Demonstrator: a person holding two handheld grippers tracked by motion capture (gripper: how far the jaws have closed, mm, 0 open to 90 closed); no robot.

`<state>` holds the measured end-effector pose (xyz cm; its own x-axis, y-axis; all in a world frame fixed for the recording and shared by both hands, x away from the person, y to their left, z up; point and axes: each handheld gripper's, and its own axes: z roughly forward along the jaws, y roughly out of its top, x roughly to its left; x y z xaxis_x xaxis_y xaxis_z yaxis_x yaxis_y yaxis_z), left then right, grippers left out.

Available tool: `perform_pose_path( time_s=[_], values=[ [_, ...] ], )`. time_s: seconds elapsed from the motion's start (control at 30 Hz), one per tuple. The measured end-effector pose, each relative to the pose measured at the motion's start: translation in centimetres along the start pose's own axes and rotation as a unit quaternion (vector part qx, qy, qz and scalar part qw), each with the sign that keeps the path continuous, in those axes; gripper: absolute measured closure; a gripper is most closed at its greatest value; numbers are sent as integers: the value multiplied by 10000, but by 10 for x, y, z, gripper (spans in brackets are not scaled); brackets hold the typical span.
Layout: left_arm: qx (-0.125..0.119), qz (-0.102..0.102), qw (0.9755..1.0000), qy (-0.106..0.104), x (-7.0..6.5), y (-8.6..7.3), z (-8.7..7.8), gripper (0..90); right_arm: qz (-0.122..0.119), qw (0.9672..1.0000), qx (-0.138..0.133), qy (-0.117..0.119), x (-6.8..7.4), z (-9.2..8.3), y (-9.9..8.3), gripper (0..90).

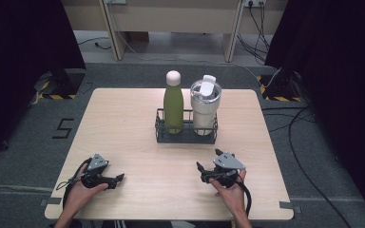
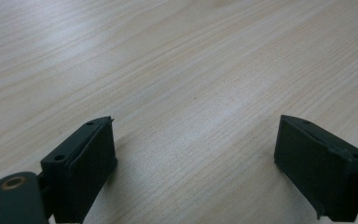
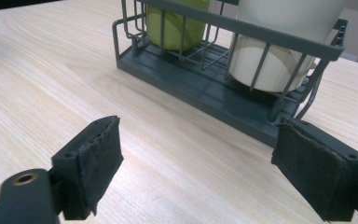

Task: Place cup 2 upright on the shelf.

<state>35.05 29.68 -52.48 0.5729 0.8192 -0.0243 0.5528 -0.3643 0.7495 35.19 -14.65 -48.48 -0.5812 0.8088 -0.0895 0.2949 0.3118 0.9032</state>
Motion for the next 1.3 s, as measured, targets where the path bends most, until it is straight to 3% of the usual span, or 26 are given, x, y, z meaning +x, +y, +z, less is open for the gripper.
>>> perform_pose_path(
  time_s=[0.27,0.63,1.0,1.3],
  values=[
    [2,0,10000,3,0,0,0,116,95,9998,169,-86,-7,-11,-13,151],
    [4,3,10000,3,0,0,0,116,65,9992,399,12,-7,-15,-17,152],
    [2,1,10000,2,0,0,0,116,184,9981,566,186,-5,-15,-28,153],
    [2,2,10000,3,0,0,0,116,369,9948,896,313,-7,-15,-37,152]
  ],
)
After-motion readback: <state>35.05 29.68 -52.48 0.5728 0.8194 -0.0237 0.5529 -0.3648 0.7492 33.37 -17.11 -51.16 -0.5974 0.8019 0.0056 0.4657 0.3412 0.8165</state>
